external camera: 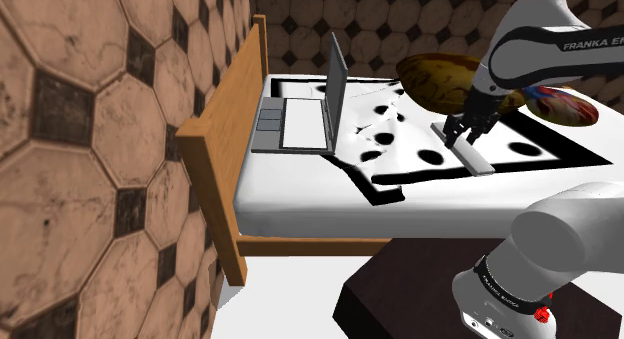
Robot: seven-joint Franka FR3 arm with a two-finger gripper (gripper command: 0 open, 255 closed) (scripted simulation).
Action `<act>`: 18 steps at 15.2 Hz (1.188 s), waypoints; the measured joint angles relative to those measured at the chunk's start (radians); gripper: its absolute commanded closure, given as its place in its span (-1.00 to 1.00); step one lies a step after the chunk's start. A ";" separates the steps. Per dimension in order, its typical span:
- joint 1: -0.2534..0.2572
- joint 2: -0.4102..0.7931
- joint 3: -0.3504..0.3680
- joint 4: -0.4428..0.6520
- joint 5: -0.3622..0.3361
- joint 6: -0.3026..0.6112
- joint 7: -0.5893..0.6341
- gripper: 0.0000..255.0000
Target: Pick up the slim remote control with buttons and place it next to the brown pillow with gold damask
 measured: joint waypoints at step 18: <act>0.014 -0.031 0.033 0.224 0.033 -0.255 -0.009 1.00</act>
